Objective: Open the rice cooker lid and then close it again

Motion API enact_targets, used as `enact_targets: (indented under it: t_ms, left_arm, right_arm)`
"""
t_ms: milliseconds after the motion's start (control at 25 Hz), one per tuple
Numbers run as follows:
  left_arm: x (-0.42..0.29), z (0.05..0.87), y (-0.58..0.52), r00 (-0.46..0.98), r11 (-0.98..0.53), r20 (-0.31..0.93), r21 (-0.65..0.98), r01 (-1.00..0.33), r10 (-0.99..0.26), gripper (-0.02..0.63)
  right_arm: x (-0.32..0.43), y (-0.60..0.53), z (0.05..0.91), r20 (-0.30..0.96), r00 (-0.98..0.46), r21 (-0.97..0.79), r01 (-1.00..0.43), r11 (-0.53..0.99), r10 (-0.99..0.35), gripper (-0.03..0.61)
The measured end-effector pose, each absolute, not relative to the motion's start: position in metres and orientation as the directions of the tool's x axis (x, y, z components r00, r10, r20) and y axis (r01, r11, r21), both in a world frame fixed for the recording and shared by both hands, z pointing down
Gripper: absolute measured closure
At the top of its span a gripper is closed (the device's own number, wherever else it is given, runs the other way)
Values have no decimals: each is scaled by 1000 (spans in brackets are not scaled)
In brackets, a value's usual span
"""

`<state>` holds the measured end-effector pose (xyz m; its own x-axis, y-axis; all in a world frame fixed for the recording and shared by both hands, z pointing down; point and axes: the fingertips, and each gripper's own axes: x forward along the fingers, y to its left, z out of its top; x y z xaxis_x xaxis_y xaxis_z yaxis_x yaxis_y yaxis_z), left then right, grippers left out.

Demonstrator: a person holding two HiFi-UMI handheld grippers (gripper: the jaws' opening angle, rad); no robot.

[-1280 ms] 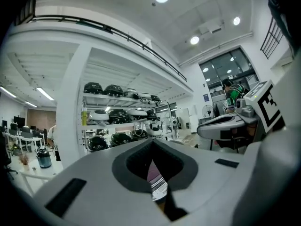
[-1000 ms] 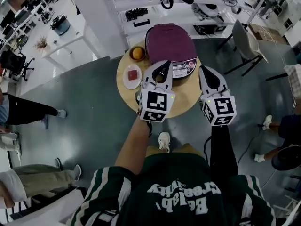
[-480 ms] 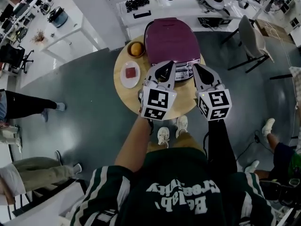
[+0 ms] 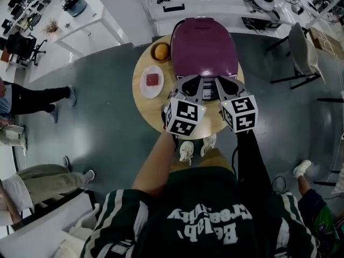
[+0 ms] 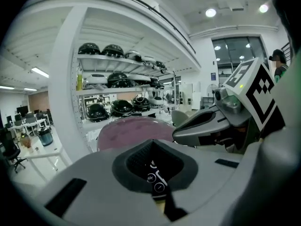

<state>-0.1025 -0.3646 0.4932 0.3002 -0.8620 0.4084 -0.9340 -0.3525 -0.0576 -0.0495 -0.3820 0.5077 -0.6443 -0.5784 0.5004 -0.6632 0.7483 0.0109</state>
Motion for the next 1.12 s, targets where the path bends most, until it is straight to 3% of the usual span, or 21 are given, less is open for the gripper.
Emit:
enact_targets:
  t_ms: [400, 1120]
  left_arm:
    - [-99, 531, -370, 296, -337, 509, 12, -941, -808, 614]
    - [-99, 538, -366, 242, -270, 515, 21, -963, -822, 614]
  right_arm:
    - [-56, -383, 528, 530, -669, -19, -624, 781, -521, 574]
    - [-54, -378, 534, 516, -665, -24, -642, 766, -541, 575]
